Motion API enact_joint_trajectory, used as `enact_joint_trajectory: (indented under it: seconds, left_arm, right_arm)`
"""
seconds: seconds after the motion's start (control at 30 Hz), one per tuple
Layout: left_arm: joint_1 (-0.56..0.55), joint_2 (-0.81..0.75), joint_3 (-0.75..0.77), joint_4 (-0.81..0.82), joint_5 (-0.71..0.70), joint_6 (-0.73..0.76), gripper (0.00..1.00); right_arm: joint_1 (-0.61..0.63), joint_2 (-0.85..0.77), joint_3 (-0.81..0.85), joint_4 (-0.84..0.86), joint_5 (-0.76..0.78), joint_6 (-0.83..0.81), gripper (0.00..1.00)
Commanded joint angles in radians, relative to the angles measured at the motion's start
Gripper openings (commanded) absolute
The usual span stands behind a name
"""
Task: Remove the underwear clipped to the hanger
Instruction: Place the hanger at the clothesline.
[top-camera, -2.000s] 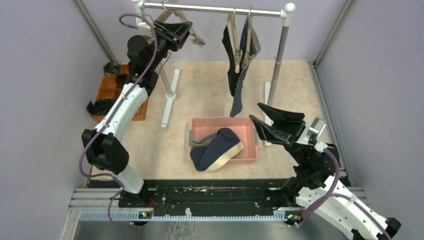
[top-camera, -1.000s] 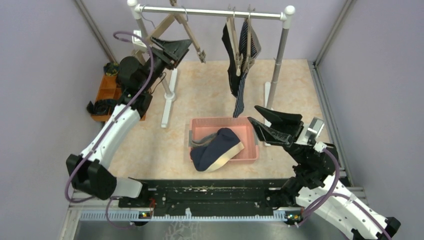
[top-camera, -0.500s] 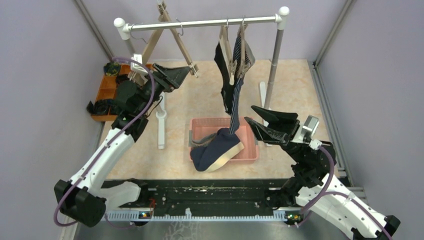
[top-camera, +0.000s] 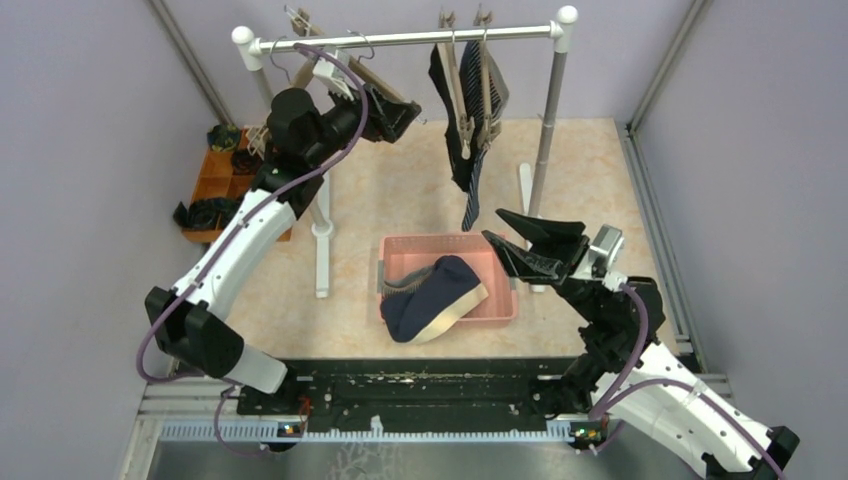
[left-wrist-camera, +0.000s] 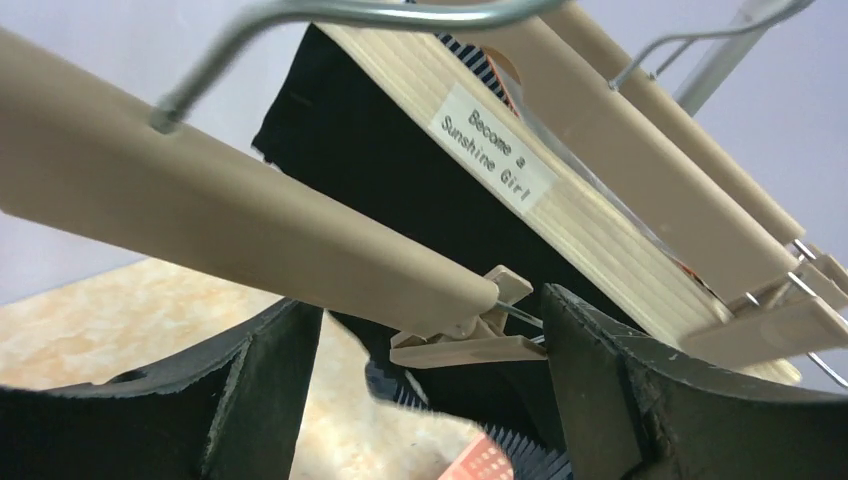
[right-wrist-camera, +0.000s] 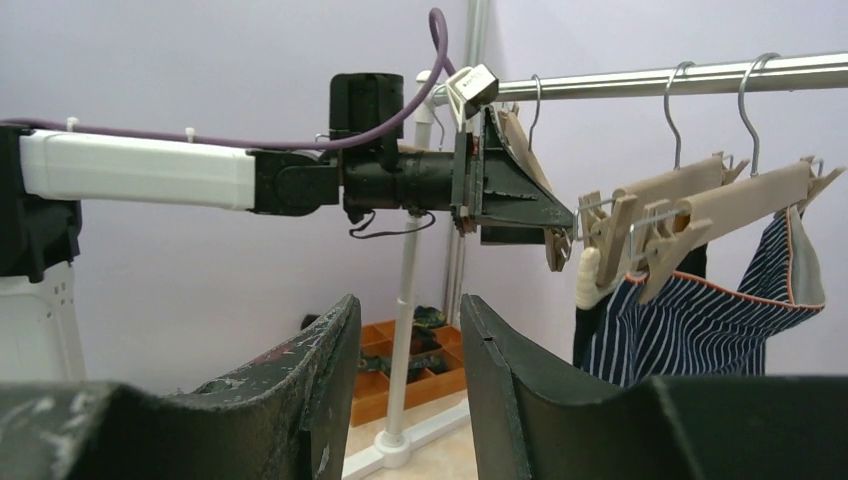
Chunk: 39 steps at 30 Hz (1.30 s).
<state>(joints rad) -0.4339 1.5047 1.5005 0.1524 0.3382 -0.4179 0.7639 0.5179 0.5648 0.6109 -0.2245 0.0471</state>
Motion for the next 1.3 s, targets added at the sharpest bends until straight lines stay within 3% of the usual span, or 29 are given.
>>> enact_joint_trajectory:
  seconds: [0.0, 0.47, 0.63, 0.73, 0.87, 0.97, 1.1, 1.27]
  left_arm:
    - [-0.035, -0.07, 0.017, -0.132, -0.1, 0.214, 0.85]
    - [-0.16, -0.267, -0.309, -0.25, -0.319, 0.363, 0.85]
    - [-0.203, -0.382, -0.436, -0.246, -0.366, 0.337, 0.84]
    - [-0.26, -0.451, -0.528, -0.202, -0.363, 0.309, 0.7]
    - [-0.412, -0.486, -0.544, -0.182, -0.421, 0.308, 0.23]
    - [-0.558, -0.474, -0.484, -0.19, -0.466, 0.33, 0.0]
    - [-0.696, -0.394, -0.361, -0.187, -0.499, 0.389, 0.0]
    - [-0.729, -0.292, -0.215, -0.146, -0.594, 0.469, 0.0]
  right_arm:
    - [0.009, 0.012, 0.052, 0.023, 0.026, -0.026, 0.42]
    - [0.009, 0.064, 0.073, 0.009, 0.006, -0.006, 0.42]
    - [0.008, 0.057, 0.077, -0.007, 0.008, 0.004, 0.42]
    - [0.009, 0.058, 0.083, -0.015, 0.004, 0.007, 0.42]
    - [0.009, 0.059, 0.096, -0.037, 0.009, 0.005, 0.42]
    - [0.009, 0.057, 0.106, -0.058, 0.01, 0.004, 0.42]
    - [0.01, 0.049, 0.117, -0.08, 0.016, -0.001, 0.42]
    - [0.009, 0.036, 0.136, -0.118, 0.031, -0.007, 0.42]
